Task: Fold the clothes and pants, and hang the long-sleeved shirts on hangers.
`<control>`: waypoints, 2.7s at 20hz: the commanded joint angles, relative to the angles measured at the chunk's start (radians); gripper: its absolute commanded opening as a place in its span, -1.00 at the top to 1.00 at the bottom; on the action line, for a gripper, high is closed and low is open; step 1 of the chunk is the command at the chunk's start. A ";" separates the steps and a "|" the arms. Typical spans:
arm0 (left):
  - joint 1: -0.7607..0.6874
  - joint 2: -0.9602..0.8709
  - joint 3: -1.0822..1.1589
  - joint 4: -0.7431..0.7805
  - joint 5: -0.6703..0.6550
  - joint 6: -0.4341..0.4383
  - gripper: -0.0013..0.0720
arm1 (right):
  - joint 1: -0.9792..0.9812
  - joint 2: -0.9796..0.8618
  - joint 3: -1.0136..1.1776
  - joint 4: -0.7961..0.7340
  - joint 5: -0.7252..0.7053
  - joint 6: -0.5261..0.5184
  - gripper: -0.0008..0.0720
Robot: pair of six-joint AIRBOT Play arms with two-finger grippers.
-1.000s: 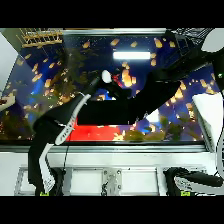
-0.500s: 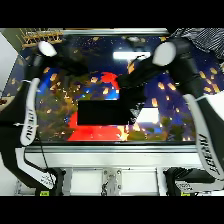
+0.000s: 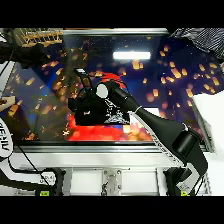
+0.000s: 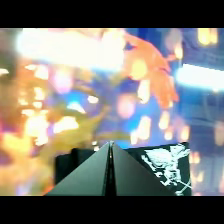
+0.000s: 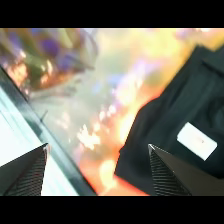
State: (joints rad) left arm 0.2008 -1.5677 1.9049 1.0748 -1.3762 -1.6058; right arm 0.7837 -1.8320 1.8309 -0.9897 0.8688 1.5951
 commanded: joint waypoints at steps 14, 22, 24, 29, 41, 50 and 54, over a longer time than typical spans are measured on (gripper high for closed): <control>-0.219 0.310 -0.875 0.128 0.201 0.058 0.95 | -0.631 0.338 -0.756 -0.104 0.176 -0.133 -0.87; -0.348 0.309 -0.915 0.129 0.239 0.057 0.95 | -0.599 0.170 -0.818 0.500 -0.009 -0.432 -0.67; -0.366 0.309 -0.915 0.128 0.258 0.057 0.95 | -0.560 0.129 -0.809 0.595 -0.016 -0.474 -0.55; -0.391 0.309 -0.915 0.128 0.280 0.053 0.95 | -0.465 0.095 -0.779 0.633 -0.064 -0.491 0.70; -0.390 0.309 -0.915 0.128 0.308 0.053 0.95 | -1.096 0.491 -0.457 -0.243 0.294 -0.046 0.95; -0.390 0.309 -0.916 0.128 0.325 0.037 0.95 | -1.528 0.561 -0.377 -0.245 0.258 -0.046 0.94; -0.390 0.309 -0.915 0.128 0.325 0.037 0.95 | -1.559 0.566 -0.306 -0.245 0.217 -0.046 0.94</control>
State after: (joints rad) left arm -0.1886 -1.2587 0.9901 1.2015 -1.0531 -1.5692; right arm -0.7376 -1.2728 1.4811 -1.2278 1.1179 1.5459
